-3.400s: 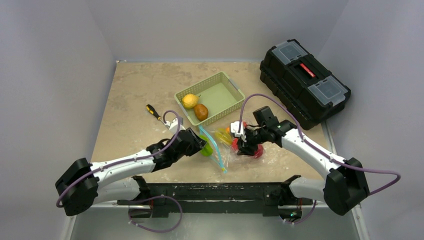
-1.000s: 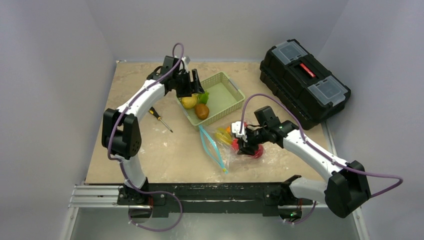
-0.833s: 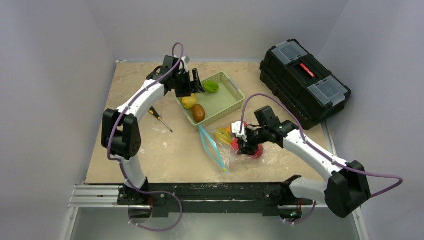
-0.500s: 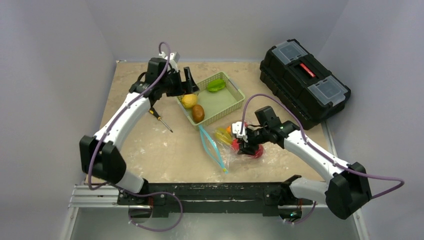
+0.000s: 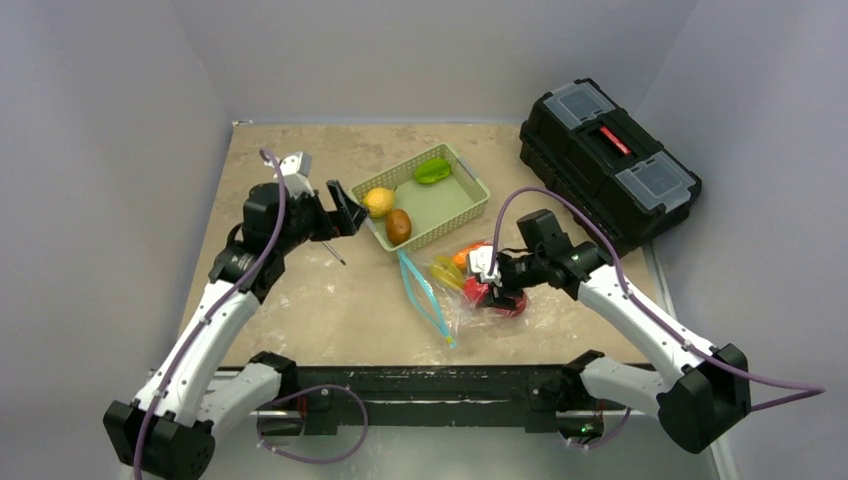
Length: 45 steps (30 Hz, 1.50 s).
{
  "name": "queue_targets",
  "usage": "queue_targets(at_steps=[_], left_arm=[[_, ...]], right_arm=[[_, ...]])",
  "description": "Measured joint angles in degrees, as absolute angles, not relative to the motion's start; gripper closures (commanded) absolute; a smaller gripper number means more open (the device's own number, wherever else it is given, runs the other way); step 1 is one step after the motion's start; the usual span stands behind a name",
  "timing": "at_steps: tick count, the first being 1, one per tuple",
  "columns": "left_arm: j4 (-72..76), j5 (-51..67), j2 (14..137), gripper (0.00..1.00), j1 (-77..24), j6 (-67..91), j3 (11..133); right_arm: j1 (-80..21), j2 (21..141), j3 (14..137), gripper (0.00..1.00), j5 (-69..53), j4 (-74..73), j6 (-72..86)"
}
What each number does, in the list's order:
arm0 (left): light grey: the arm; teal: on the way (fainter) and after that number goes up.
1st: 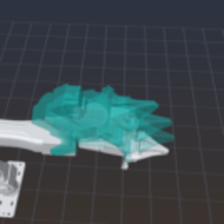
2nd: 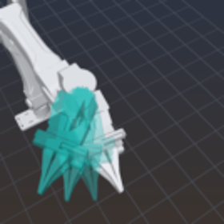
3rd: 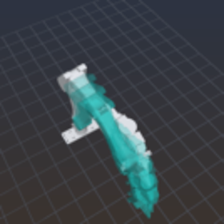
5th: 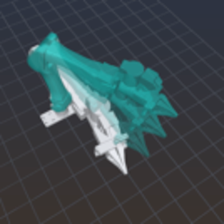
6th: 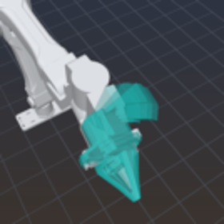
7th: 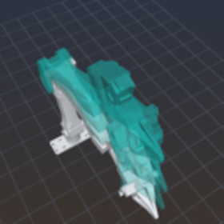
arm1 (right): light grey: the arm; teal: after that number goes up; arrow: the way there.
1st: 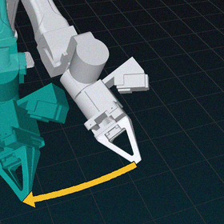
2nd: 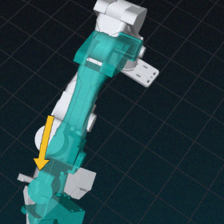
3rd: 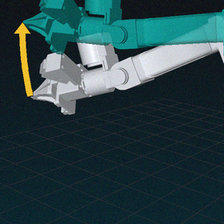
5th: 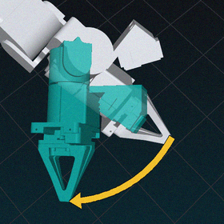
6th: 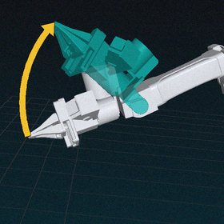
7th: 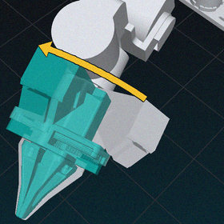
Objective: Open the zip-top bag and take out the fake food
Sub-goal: Place the fake fruit in the bin, then pick up the fake fruit from the zipper food storage bag.
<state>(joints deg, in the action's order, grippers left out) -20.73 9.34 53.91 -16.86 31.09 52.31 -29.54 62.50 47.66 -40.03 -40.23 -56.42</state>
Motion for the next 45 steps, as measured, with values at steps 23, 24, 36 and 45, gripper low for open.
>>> queue_targets(at_steps=[23, 24, 36, 45], left_arm=[[-13.2, 23.0, 35.0, 0.0, -27.0, 40.9, 26.9], [-12.6, 22.7, 35.1, 0.0, -28.4, 41.1, 26.6], [-6.2, 19.6, 34.6, 0.0, -34.3, 44.5, 20.5], [-1.3, 19.0, 36.6, 0.0, -35.4, 46.0, 19.0]], right_arm=[[-24.4, 62.5, 51.9, 0.4, -44.9, -42.8, -60.3], [-23.9, 62.4, 51.8, 0.4, -45.2, -42.6, -60.2], [-22.5, 61.1, 49.3, 0.39, -47.6, -41.0, -60.1], [-22.4, 61.1, 49.1, 0.39, -47.6, -40.6, -60.1]])
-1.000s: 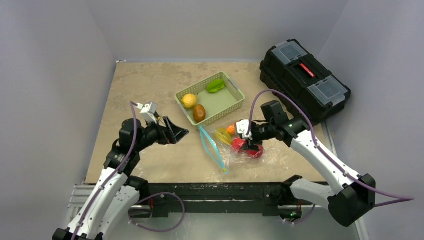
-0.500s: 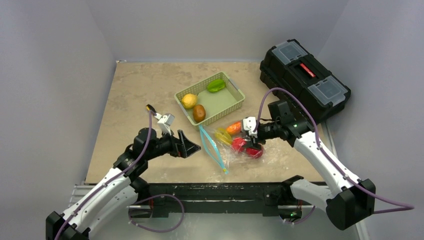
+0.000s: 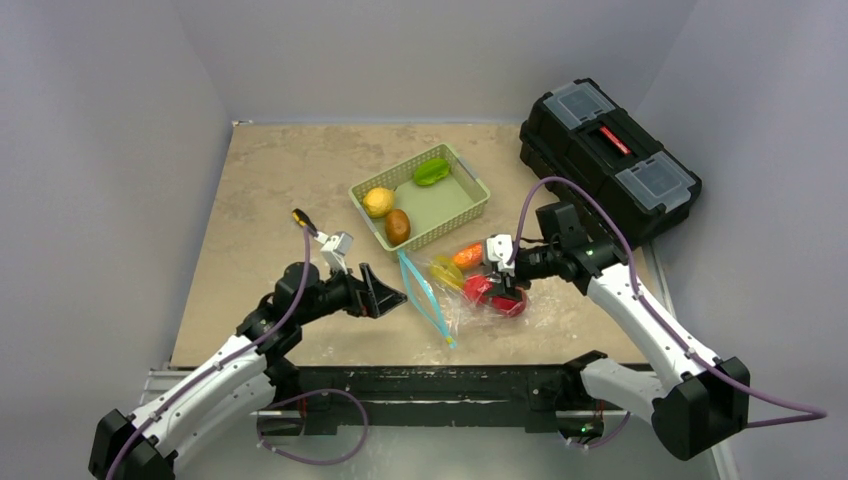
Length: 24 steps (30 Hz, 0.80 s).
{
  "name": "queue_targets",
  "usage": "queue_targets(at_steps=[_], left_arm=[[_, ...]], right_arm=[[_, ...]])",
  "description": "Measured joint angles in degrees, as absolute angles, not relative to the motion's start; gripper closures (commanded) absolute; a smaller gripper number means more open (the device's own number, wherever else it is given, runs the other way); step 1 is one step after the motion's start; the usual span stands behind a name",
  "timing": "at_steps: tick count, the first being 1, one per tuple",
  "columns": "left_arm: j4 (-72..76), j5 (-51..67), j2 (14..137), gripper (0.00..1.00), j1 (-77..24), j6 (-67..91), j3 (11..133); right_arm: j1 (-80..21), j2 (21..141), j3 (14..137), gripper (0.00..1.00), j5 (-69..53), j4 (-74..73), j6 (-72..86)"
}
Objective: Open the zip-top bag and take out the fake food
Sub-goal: Pick up the fake fruit from the zipper food storage bag.
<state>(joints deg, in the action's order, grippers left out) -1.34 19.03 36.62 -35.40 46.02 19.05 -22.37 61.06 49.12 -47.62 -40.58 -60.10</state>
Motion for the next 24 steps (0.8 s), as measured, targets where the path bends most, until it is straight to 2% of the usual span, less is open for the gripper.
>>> queue_targets(at_steps=[24], left_arm=[[6.3, 18.9, 40.5, 0.0, -35.4, 48.5, 15.1]], right_arm=[[-22.1, 61.1, 48.2, 0.38, -47.6, -39.5, -60.1]])
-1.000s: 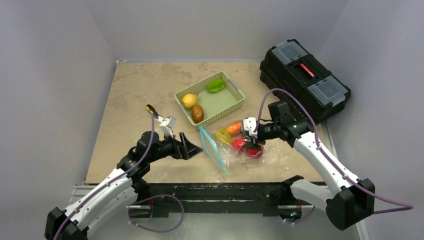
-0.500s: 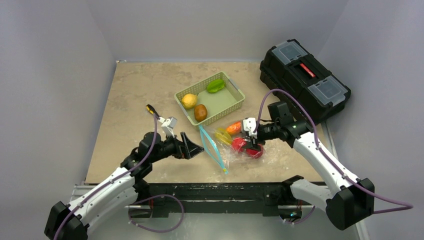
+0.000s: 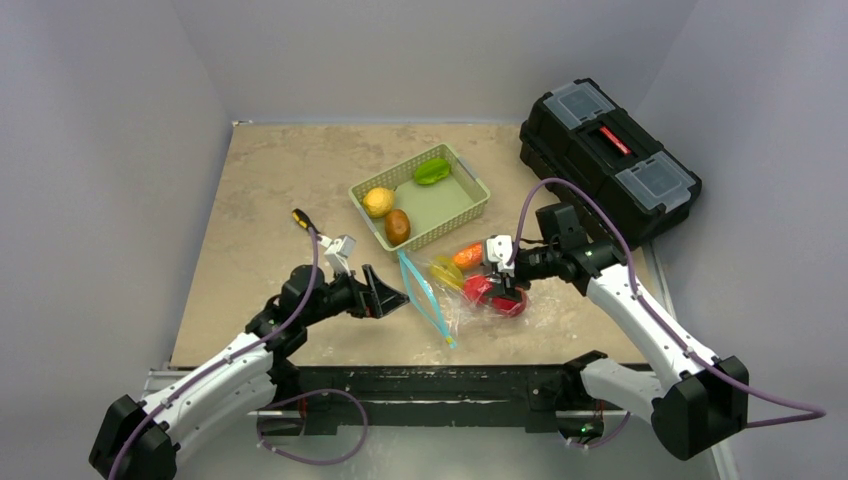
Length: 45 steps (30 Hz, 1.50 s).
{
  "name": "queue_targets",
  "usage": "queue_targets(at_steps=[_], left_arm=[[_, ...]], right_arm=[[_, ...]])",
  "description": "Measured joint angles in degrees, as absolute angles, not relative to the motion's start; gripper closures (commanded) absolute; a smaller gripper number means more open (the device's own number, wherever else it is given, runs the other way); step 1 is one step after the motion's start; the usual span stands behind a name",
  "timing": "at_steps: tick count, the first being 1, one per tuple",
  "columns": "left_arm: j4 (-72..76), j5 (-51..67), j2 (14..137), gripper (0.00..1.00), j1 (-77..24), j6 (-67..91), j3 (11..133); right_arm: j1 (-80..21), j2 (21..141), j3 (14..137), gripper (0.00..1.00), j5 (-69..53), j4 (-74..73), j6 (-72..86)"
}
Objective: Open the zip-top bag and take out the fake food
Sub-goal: Pick up the fake fruit from the zipper food storage bag.
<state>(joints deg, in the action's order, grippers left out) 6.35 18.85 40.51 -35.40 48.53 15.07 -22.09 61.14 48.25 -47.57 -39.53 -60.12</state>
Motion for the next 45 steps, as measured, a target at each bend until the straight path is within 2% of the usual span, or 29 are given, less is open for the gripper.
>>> queue_targets(at_steps=[45], left_arm=[[11.3, 19.2, 42.4, 0.0, -35.4, 50.5, 13.2]], right_arm=[[-22.1, 61.6, 48.2, 0.38, -47.5, -39.4, -60.3]])
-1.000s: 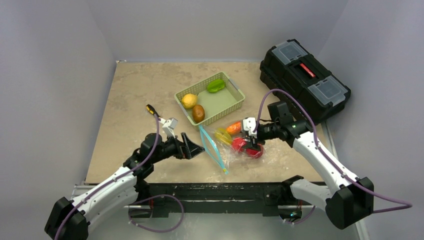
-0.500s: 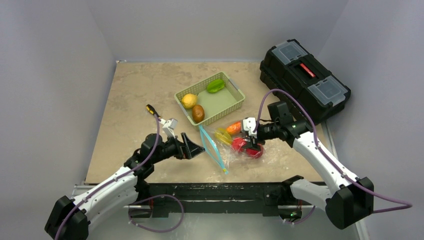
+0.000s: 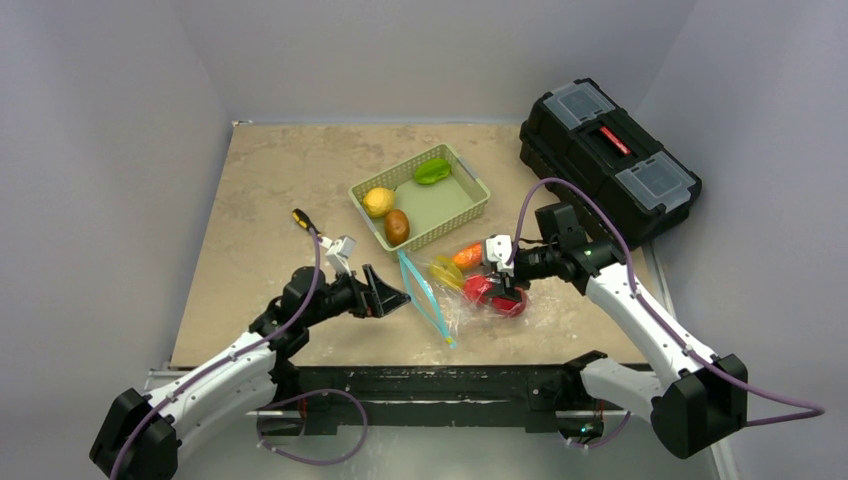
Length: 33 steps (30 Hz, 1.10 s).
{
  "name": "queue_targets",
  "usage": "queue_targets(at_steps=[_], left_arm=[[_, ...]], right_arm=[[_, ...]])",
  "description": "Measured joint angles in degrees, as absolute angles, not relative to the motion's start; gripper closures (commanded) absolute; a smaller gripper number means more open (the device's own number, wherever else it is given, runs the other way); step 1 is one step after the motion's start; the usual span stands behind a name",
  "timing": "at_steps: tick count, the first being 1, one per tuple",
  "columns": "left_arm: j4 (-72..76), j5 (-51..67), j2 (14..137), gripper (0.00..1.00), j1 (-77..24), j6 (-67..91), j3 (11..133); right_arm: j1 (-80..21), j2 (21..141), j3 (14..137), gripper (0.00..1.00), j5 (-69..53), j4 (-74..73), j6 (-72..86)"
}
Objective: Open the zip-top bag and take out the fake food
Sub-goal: Pick up the fake fruit from the zipper food storage bag.
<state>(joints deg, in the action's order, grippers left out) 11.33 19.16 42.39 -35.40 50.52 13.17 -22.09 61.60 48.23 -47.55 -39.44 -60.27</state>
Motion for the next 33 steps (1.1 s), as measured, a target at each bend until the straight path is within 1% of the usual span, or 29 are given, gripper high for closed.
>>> queue_targets(at_steps=[33], left_arm=[[12.8, 19.5, 42.1, 0.0, -35.4, 52.1, 12.3]], right_arm=[[-22.1, 61.6, 48.2, 0.38, -47.5, -39.5, -60.3]])
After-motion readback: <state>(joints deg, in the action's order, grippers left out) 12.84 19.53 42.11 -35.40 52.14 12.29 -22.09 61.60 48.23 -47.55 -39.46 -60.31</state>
